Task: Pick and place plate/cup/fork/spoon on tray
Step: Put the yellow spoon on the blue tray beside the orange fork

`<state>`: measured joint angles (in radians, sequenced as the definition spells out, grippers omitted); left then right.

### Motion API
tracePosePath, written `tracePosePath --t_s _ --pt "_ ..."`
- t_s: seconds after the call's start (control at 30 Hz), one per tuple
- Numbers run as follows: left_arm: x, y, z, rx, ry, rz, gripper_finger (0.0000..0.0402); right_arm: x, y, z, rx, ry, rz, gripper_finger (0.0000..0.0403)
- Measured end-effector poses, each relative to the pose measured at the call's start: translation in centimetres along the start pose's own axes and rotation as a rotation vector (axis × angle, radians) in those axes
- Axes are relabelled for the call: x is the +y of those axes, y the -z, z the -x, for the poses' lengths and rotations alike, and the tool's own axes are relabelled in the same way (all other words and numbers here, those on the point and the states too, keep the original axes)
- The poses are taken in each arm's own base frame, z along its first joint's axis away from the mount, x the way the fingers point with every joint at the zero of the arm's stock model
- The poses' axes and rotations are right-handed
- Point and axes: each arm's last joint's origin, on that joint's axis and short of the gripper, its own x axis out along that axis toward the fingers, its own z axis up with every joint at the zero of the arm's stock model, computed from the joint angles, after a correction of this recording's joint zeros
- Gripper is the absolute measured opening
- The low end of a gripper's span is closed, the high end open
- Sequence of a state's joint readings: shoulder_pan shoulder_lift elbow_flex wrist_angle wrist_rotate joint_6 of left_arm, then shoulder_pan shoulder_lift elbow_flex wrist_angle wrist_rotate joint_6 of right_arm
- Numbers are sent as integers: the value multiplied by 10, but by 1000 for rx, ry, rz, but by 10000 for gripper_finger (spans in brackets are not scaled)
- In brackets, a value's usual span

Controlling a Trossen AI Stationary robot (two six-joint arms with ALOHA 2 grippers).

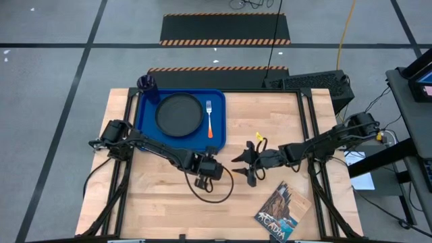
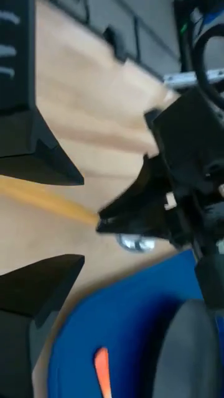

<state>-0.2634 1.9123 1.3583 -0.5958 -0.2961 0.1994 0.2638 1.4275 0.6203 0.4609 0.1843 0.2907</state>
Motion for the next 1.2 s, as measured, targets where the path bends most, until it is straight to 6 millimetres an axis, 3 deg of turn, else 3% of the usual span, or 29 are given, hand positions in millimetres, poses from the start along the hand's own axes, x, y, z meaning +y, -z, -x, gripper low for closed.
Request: tracePosePath --t_s 0.17,0.43,0.83,1.0,1.2 --pt "2 -1 2 11 -52 -111 39 -4 0 -3 -3 6 -163 187" --pt "4 -1 2 31 -102 -248 41 -16 16 -20 98 -31 -300 187" --pt "5 -1 2 43 -129 -318 41 -21 28 -44 72 -179 -369 182" --pt "3 -2 3 44 -131 -358 42 -23 30 -46 82 -190 -367 143" --pt "1 -4 5 47 -176 -411 42 -29 30 -46 83 -169 -337 60"
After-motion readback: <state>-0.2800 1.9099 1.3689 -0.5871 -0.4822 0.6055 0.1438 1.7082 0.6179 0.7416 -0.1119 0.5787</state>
